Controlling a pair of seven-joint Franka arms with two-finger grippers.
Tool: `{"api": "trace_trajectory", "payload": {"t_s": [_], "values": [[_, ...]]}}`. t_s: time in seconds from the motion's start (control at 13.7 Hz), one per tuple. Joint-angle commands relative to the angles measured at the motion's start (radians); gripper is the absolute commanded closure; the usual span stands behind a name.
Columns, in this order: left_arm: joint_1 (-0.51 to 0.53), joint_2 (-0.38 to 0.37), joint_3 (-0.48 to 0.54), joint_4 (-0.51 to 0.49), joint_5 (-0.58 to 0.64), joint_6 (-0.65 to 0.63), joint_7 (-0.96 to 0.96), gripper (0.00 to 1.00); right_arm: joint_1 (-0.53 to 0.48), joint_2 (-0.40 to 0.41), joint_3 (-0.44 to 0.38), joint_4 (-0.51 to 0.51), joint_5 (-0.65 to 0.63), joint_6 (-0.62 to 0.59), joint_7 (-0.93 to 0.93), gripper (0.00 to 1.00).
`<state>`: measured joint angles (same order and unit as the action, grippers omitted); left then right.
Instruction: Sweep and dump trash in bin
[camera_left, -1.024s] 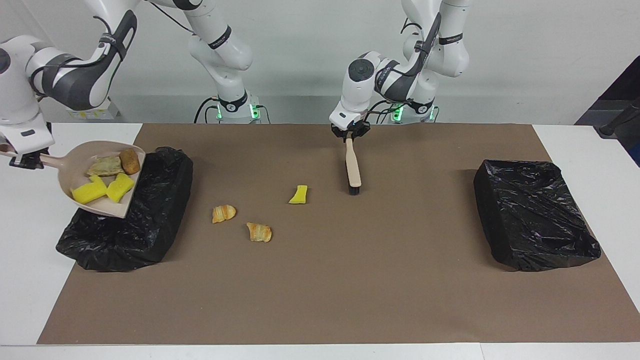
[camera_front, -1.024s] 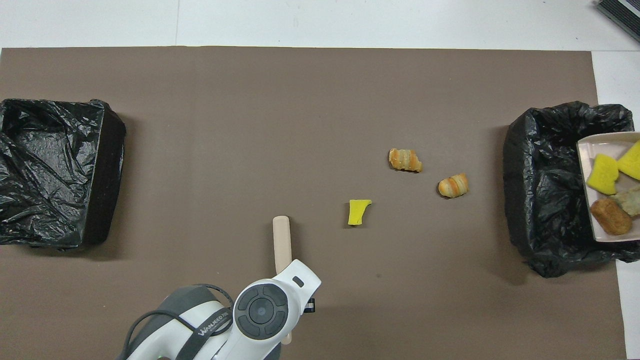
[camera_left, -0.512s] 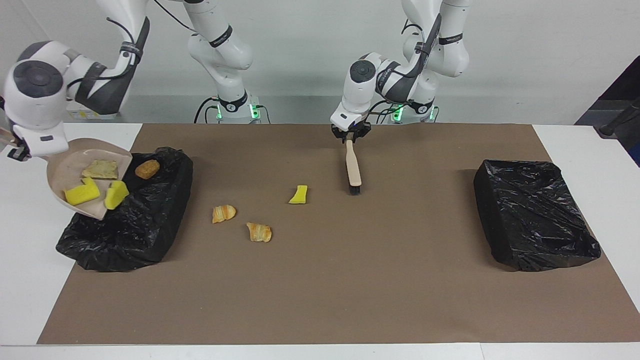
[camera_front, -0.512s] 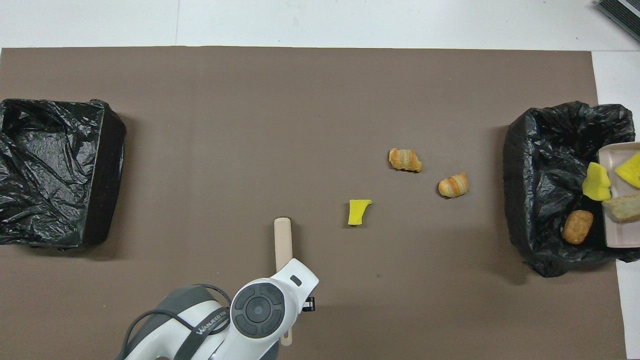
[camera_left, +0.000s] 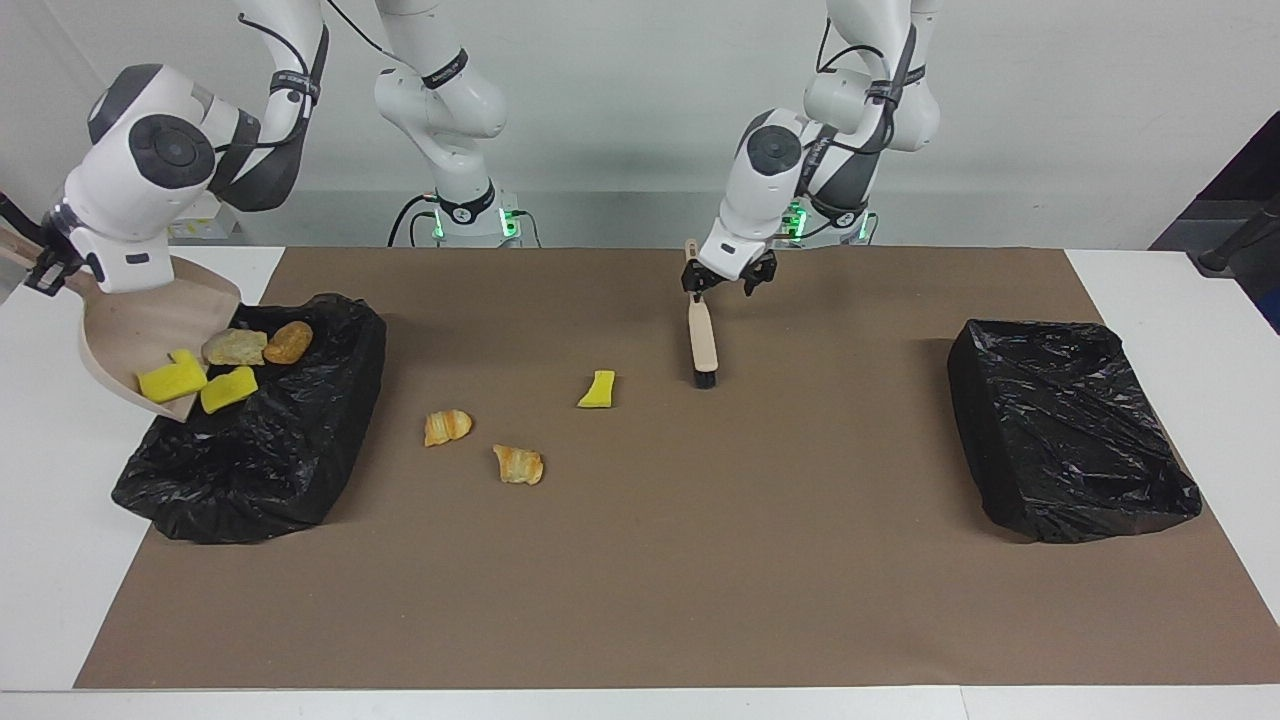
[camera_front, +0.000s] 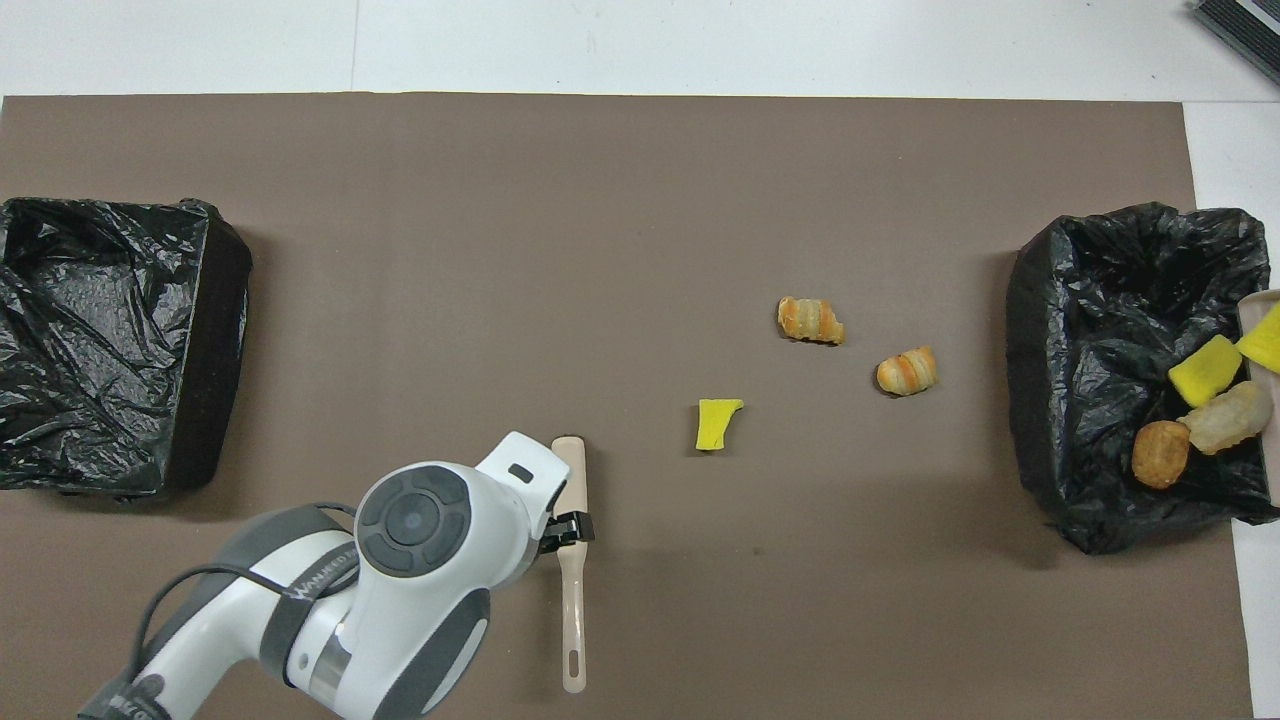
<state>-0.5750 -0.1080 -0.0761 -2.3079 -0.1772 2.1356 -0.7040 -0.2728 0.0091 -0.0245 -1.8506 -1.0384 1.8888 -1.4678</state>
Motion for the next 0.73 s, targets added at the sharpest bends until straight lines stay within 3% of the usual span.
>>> {"api": "trace_trajectory", "payload": {"t_s": [0.0,0.22,0.44,0.66], "values": [[0.116,-0.03,-0.005,0.08,0.041,-0.081,0.075,0.0,0.029,-0.063,0.012,-0.03,-0.045,-0.029,-0.023,1.0],[0.259,-0.05,-0.005,0.16,0.048,-0.176,0.239,0.0,0.134,-0.084,0.011,-0.052,-0.106,-0.114,0.007,1.0],[0.381,-0.05,-0.005,0.18,0.137,-0.218,0.401,0.0,0.136,-0.103,0.011,-0.044,-0.108,-0.129,0.009,1.0],[0.507,-0.062,-0.005,0.209,0.148,-0.235,0.588,0.0,0.155,-0.113,0.026,-0.044,0.022,-0.151,0.015,1.0]]}}
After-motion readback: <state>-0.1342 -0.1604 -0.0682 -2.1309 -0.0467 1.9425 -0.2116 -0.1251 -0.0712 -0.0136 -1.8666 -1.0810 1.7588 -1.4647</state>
